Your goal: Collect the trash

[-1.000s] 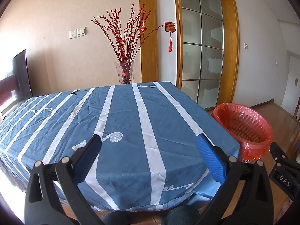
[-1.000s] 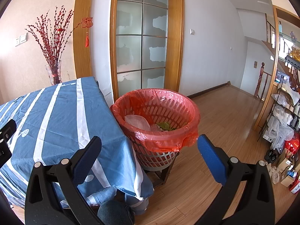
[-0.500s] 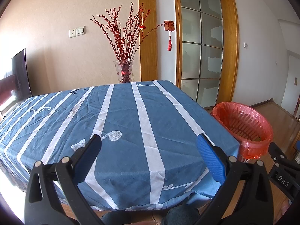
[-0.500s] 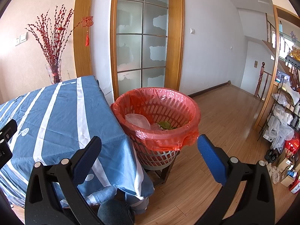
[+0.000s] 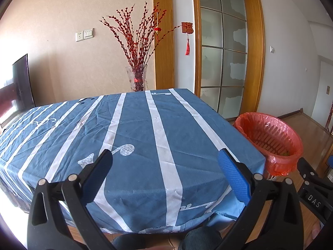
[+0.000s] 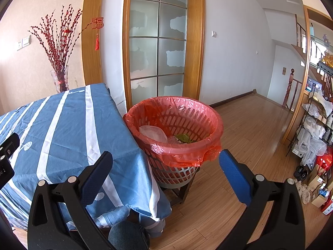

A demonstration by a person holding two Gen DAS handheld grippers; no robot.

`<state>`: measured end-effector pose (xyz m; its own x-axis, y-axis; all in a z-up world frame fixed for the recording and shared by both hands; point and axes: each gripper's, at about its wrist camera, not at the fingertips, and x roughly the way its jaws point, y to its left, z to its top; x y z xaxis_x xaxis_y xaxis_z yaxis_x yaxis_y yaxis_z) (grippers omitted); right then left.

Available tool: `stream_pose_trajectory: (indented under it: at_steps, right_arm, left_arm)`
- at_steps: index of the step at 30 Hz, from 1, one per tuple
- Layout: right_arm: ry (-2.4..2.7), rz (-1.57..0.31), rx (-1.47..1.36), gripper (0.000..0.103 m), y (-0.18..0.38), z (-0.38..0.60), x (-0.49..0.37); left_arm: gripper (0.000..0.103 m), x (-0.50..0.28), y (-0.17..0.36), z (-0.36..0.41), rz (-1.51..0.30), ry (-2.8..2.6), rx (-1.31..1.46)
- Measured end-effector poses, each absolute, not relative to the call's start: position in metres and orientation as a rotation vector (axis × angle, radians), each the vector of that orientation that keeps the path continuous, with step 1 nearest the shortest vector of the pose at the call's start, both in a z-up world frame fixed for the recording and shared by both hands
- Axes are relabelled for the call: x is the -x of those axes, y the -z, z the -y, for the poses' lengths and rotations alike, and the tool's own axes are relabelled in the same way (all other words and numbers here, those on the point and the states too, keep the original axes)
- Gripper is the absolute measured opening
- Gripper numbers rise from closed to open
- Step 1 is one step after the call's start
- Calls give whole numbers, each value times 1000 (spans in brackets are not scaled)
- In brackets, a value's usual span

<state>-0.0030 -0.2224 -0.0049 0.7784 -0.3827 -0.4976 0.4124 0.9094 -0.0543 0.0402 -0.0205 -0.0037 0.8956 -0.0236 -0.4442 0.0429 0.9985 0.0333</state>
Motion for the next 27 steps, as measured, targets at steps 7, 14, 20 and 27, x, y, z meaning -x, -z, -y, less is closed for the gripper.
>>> stream_pose_trajectory:
  at_steps: [7, 14, 20, 27]
  right_arm:
    - [430, -525, -59, 101, 6, 222, 4]
    - [429, -527, -59, 101, 5, 222, 4]
    - [428, -528, -58, 101, 11, 221, 5]
    - [427, -528, -59, 101, 10, 222, 4]
  left_arm:
    - [99, -41, 3, 20, -460, 35, -43]
    - [99, -40, 4, 20, -462, 36, -42]
    - [99, -40, 5, 20, -461, 36, -42]
    - [99, -39, 7, 22, -458, 35, -47]
